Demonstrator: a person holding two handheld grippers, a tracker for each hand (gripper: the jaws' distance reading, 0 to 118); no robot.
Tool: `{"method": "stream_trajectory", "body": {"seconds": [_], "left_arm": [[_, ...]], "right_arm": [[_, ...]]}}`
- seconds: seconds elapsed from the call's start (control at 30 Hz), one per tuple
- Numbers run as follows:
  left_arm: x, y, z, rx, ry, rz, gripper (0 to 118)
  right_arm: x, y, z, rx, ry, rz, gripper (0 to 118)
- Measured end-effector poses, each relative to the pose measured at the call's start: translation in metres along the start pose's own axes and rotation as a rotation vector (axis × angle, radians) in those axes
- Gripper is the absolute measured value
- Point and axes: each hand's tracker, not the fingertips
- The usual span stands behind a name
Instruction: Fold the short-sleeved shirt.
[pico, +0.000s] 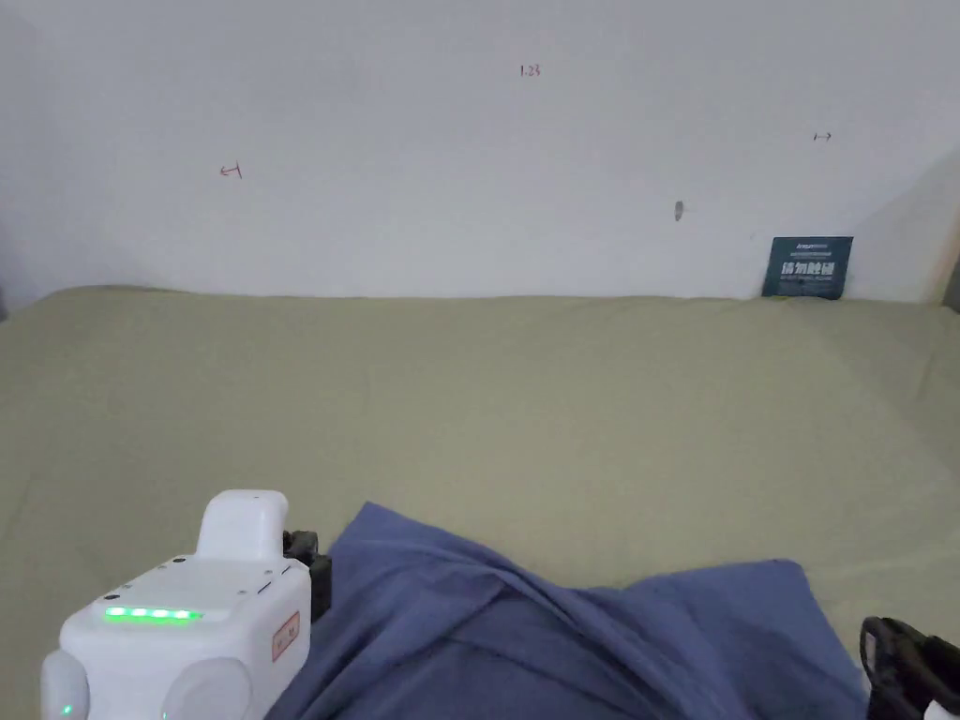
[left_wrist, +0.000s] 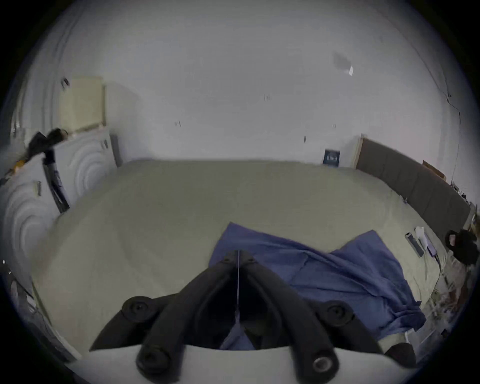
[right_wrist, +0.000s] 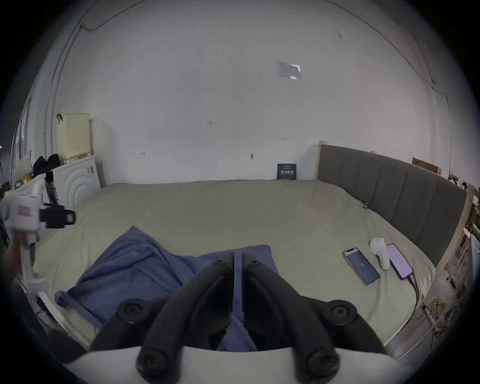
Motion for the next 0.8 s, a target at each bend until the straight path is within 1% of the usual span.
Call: {"method": "stream_trajectory", "body": {"seconds": [0.07, 0.1, 0.13, 0.2, 0.23, 0.27, 0.3, 0.33, 0.37, 0.4, 0.47, 0.5, 0.53, 0.57, 0.6, 0.63, 0.67, 0.7, 0.8], "left_arm": [[-0.008, 0.014, -0.057, -0.120, -0.035, 0.011, 0], [-0.011, 0.020, -0.089, -0.165, -0.050, 0.042, 1], [-0.013, 0.026, -0.116, -0.203, -0.045, 0.052, 11], [-0.014, 0.035, -0.162, -0.280, -0.046, 0.029, 27], [-0.011, 0.036, -0.184, -0.302, -0.002, 0.030, 37], [-0.009, 0.035, -0.199, -0.317, 0.025, 0.023, 89], [-0.007, 0.034, -0.217, -0.343, 0.039, 0.000, 115], [-0.006, 0.034, -0.229, -0.321, 0.041, -0.008, 118], [-0.003, 0.034, -0.240, -0.345, 0.079, -0.024, 118], [-0.002, 0.032, -0.249, -0.386, 0.068, -0.033, 118], [0.003, 0.030, -0.266, -0.408, 0.085, -0.044, 117], [0.005, 0.028, -0.270, -0.435, 0.094, -0.056, 115], [0.004, 0.026, -0.267, -0.436, 0.091, -0.046, 110], [0.004, 0.028, -0.261, -0.416, 0.045, -0.011, 100], [0.006, 0.030, -0.253, -0.397, 0.051, -0.013, 83], [0.010, 0.031, -0.246, -0.376, 0.033, -0.017, 57], [0.015, 0.031, -0.230, -0.356, 0.031, -0.047, 4], [0.018, 0.030, -0.224, -0.326, 0.032, -0.083, 0], [0.017, 0.031, -0.208, -0.339, 0.007, -0.086, 0]], "right_arm": [[-0.003, -0.006, -0.015, -0.020, 0.000, 0.001, 10], [-0.003, -0.010, -0.023, -0.040, 0.006, -0.003, 10], [-0.004, -0.013, -0.030, -0.061, 0.011, -0.003, 10], [-0.002, -0.019, -0.041, -0.093, 0.013, 0.003, 10], [0.001, -0.023, -0.047, -0.110, 0.019, 0.006, 10], [0.003, -0.025, -0.050, -0.119, 0.022, 0.004, 10], [0.007, -0.029, -0.053, -0.132, 0.015, -0.001, 10], [0.011, -0.031, -0.056, -0.149, 0.011, -0.005, 10], [0.014, -0.033, -0.057, -0.157, 0.006, -0.008, 10], [0.018, -0.035, -0.058, -0.168, -0.006, -0.009, 10], [0.023, -0.038, -0.058, -0.185, -0.015, -0.003, 10], [0.025, -0.040, -0.058, -0.196, -0.026, 0.003, 10], [0.028, -0.041, -0.058, -0.204, -0.028, 0.004, 10], [0.031, -0.042, -0.057, -0.208, -0.029, 0.002, 10], [0.033, -0.043, -0.057, -0.222, -0.032, -0.002, 10], [0.036, -0.044, -0.059, -0.234, -0.037, -0.003, 10], [0.039, -0.045, -0.062, -0.242, -0.040, -0.005, 10], [0.043, -0.045, -0.067, -0.262, -0.041, -0.004, 10], [0.054, -0.038, -0.088, -0.295, -0.044, -0.004, 10]]}}
